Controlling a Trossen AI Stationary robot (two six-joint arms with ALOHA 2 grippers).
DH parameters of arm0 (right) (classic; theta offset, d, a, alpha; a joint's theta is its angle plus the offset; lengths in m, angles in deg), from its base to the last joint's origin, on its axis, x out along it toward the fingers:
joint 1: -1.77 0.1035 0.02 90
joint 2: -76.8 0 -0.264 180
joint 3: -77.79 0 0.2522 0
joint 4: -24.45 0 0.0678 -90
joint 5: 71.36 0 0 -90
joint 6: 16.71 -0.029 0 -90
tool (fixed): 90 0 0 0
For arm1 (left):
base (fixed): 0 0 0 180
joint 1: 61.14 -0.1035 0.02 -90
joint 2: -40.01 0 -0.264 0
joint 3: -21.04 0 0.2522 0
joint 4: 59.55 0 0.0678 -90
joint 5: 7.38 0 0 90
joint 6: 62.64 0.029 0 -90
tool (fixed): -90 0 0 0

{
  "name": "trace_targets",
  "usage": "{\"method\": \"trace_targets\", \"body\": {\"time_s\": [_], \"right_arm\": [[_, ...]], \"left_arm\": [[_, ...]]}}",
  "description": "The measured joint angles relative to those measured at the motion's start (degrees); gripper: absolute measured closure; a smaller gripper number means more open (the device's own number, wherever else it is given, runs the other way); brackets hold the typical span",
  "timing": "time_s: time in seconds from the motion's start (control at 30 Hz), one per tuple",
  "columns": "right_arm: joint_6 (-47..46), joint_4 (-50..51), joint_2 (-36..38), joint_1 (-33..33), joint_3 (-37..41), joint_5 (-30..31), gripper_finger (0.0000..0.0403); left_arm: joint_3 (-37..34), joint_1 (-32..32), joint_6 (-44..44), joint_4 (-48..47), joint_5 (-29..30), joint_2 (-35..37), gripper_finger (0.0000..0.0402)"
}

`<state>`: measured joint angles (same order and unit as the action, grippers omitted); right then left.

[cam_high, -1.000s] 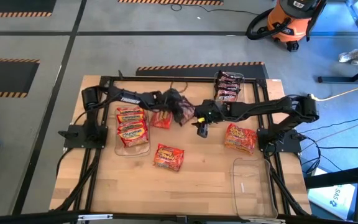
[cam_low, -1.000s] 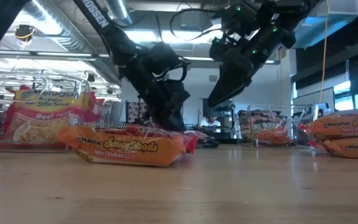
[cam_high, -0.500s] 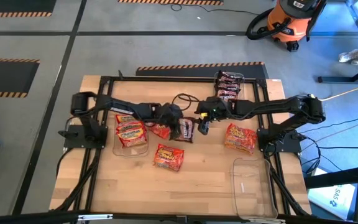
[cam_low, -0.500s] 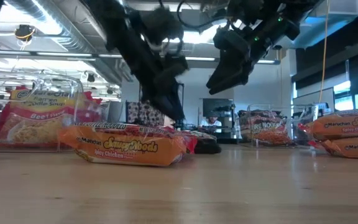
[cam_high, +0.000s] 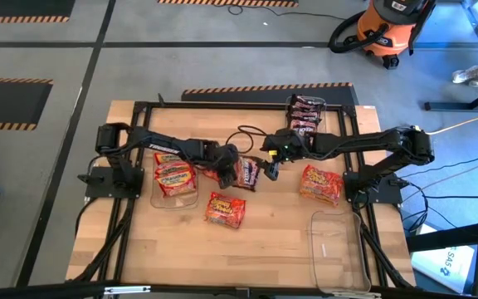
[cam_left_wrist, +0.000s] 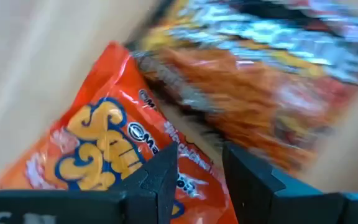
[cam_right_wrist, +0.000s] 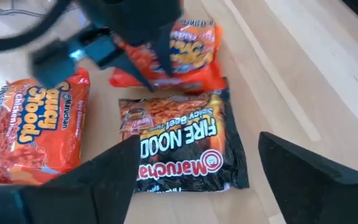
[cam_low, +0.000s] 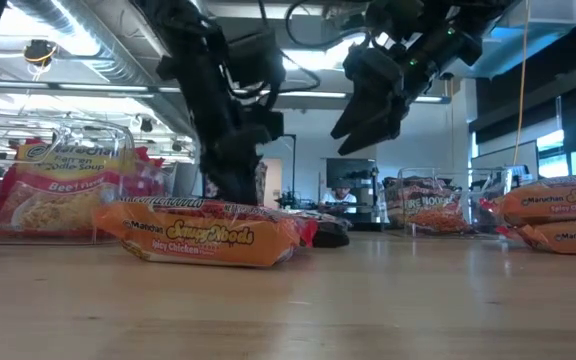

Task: Sort Maruchan noodles
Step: Put the black noodle pack into the top transparent bin

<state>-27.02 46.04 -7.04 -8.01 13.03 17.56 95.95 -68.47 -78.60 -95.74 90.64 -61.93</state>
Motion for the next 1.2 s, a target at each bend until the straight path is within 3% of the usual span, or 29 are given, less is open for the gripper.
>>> {"method": "trace_targets", "body": {"time_s": [0.17,0.23,0.5,0.6,0.9,1.2], "right_arm": [[-1.5,0.2,0.0,0.0,0.0,-2.4,0.0103],[-2.7,0.2,0.0,0.0,0.0,-3.6,0.0106],[-11.3,5.1,0.0,0.2,0.0,-9.1,0.0109],[-14.9,8.7,0.0,2.2,0.1,-7.9,0.0109],[-22.8,10.2,-1.7,8.4,0.1,-1.4,0.0109],[-24.0,14.8,-7.6,8.3,0.1,-4.5,0.0109]], "left_arm": [[0.0,-3.3,-0.6,-0.2,16.2,-0.7,0.028],[0.0,-4.4,-0.9,0.7,18.0,-0.5,0.028],[0.1,-0.5,6.0,10.1,2.6,1.6,0.028],[0.2,1.5,7.5,11.9,-2.1,0.6,0.028],[0.3,3.2,7.1,13.0,-3.2,-4.3,0.028],[0.2,5.2,-4.3,16.2,-2.9,-4.9,0.028]]}}
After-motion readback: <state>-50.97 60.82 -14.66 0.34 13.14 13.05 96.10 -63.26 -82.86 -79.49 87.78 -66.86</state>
